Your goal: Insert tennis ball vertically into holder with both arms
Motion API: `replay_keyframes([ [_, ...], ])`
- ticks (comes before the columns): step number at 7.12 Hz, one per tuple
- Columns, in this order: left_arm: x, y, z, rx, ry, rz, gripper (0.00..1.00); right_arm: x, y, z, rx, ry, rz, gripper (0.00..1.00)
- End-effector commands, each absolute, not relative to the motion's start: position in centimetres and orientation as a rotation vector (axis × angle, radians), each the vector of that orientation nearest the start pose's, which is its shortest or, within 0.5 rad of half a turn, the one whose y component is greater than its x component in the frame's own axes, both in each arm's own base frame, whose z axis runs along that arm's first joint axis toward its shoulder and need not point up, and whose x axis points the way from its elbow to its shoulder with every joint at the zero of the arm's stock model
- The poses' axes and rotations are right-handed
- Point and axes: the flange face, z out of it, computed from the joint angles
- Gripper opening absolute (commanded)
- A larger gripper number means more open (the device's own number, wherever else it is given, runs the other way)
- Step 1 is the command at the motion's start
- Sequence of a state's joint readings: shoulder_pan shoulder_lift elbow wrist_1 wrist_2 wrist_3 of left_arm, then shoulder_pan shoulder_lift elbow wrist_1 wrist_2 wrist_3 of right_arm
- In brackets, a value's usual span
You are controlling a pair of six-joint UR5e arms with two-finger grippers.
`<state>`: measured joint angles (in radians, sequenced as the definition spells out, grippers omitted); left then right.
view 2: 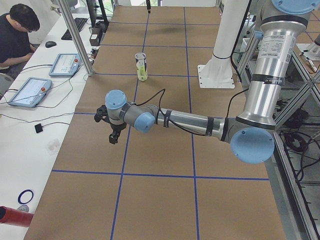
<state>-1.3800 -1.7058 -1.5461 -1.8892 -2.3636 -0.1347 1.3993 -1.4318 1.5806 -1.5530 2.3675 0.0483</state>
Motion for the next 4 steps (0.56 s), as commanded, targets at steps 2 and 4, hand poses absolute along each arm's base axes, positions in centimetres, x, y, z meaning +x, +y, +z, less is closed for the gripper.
replay_keyframes([
  [2, 0.2, -52.5, 62.0, 0.14, 0.793, 0.262, 1.0, -1.4, -54.1, 60.7, 0.051, -0.764, -0.153, 1.0],
  [4, -2.9, -51.9, 61.6, 0.088, 0.808, 0.175, 1.0, 1.4, -52.9, 56.6, 0.011, -0.766, -0.085, 1.0],
])
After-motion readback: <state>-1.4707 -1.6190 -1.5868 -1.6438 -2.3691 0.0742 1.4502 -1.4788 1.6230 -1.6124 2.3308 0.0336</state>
